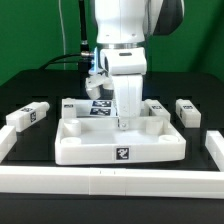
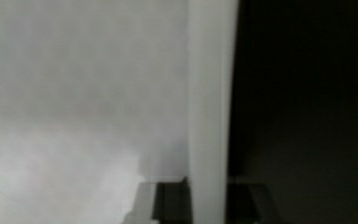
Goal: Assemble desk
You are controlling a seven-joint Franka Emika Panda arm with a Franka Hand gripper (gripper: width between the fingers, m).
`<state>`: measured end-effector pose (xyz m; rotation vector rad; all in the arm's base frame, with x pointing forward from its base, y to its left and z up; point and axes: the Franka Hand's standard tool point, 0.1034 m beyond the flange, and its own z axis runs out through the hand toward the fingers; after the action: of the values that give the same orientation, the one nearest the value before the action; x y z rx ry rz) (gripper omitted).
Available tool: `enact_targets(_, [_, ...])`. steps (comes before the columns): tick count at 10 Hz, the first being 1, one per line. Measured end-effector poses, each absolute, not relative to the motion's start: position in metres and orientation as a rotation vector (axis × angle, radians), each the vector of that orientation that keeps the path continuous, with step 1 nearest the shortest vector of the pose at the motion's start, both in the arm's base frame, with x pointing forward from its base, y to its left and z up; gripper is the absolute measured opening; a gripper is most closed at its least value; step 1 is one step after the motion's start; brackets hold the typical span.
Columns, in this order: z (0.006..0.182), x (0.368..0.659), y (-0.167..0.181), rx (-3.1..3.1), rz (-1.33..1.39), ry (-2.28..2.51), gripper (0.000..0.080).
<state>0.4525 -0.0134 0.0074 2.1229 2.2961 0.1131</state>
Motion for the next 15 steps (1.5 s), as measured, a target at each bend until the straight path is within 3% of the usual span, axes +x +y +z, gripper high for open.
enact_targets(5, [0.007,0.454,-0.010,2.191,0.106,2.243,0.0060])
enact_targets(9, [0.008,0.482,0.026,2.339,0.076,2.118,0.0060])
enact_targets(15, [0.008,0.513,0.037,2.267,0.136,2.178,0.0060])
